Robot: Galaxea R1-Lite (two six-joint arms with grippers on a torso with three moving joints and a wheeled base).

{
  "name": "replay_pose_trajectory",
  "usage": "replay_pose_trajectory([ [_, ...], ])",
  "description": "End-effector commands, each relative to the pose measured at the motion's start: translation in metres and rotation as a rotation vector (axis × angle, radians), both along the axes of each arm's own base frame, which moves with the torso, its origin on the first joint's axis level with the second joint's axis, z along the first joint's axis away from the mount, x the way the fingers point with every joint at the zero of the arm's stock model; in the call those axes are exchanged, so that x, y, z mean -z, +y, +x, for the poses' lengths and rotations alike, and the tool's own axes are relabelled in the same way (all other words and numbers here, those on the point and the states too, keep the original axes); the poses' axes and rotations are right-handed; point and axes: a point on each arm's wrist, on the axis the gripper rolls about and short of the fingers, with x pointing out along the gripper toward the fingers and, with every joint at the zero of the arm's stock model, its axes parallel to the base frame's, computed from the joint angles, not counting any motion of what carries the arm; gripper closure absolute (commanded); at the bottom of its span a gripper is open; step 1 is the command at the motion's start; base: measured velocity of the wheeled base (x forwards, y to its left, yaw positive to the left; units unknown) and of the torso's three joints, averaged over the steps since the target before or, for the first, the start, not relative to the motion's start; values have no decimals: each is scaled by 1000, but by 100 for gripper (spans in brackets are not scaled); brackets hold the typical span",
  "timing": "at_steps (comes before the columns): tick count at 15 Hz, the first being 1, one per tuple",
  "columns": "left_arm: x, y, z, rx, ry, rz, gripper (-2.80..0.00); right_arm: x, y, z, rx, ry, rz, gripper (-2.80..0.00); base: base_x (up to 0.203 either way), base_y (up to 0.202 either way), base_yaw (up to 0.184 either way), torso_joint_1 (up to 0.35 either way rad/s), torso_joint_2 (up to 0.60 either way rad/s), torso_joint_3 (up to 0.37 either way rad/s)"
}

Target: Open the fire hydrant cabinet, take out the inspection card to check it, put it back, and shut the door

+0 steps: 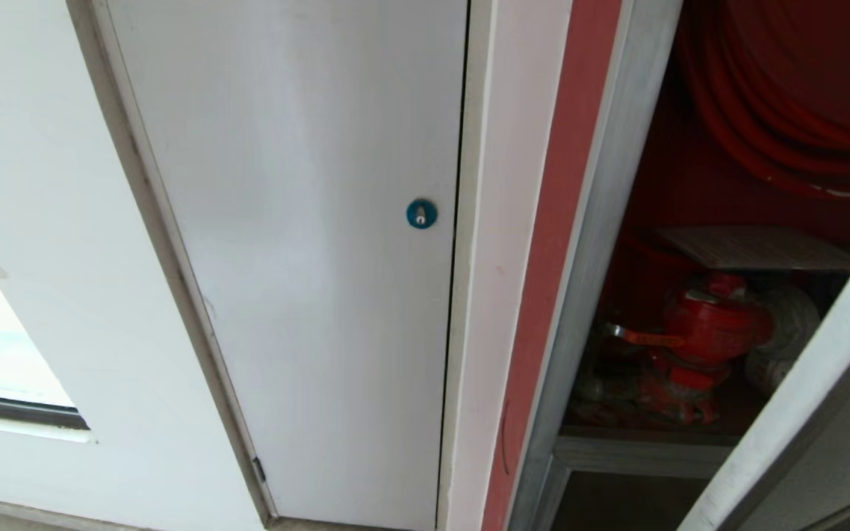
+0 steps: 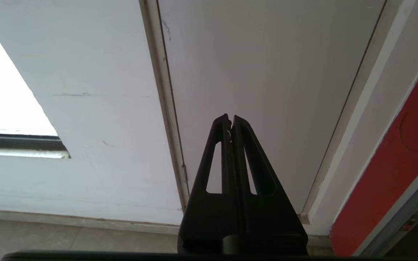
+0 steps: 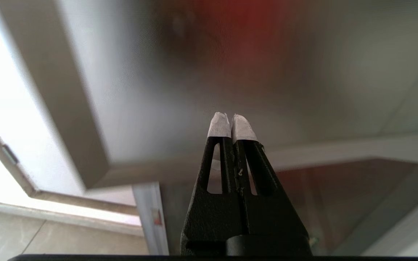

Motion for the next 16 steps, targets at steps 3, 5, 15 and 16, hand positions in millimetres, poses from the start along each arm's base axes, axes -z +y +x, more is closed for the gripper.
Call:
replay_pose_trajectory([
  [3,2,0,1,0,7,-1,0,0,0,0,-1,0,3,0,175,0,-1,4,6,2],
  [5,2,0,1,0,7,-1,0,0,0,0,1,-1,6,0,0,0,0,0,0,0],
  [15,2,0,1,0,7,-1,0,-68,3,-24,-138,-91,6,0,0,0,0,0,0,0],
  [16,2,0,1,0,7,-1,0,-75,5,-26,-253,-56,12,0,0,0,0,0,0,0],
])
